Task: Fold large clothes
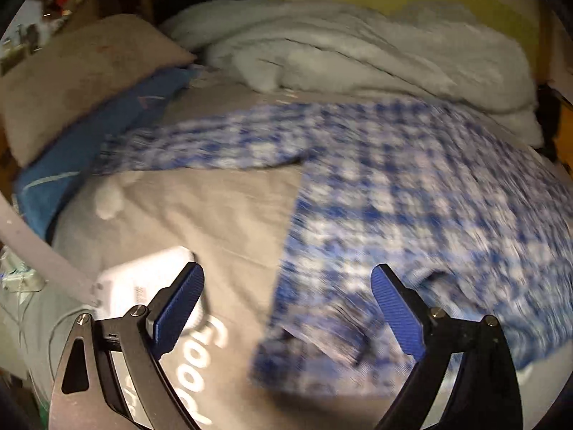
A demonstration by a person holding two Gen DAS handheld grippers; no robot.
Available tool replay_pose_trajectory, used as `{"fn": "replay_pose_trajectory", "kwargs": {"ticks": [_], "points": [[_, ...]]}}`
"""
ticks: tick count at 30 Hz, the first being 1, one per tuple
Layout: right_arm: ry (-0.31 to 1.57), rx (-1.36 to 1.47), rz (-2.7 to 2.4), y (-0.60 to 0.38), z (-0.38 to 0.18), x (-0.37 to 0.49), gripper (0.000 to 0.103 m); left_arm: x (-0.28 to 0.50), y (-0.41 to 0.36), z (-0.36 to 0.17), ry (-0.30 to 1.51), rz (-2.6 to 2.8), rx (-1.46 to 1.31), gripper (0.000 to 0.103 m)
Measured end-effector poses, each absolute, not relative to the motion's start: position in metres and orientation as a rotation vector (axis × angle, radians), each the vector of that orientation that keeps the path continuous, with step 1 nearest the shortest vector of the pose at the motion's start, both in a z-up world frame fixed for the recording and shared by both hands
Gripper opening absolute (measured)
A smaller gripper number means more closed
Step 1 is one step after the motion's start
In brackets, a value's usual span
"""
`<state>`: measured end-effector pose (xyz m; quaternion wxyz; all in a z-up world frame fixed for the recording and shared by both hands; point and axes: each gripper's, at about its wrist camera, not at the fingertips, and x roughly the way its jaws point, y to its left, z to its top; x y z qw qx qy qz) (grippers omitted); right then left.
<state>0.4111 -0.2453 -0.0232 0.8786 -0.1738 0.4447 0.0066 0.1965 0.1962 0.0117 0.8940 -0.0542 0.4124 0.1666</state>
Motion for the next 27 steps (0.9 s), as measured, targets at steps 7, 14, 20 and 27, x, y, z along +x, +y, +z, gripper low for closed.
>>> {"fn": "replay_pose_trajectory", "kwargs": {"ticks": [7,14,20,27], "points": [[0.828,-0.113,-0.024,-0.279,-0.004,0.436,0.005,0.21,0.163,-0.026,1.066,0.214,-0.048,0.094],[0.925,-0.159,-0.098,-0.277,-0.029,0.447,0.005,0.218,0.167,-0.053,1.17,0.243,-0.017,0.097],[0.927,-0.097,-0.107,-0.287,-0.025,0.445,0.005,0.223,0.178,-0.043,1.078,0.361,0.018,0.091],[0.898,-0.117,-0.114,-0.284,-0.02,0.444,0.007,0.228,0.222,-0.034,0.992,0.475,-0.109,0.069]]}}
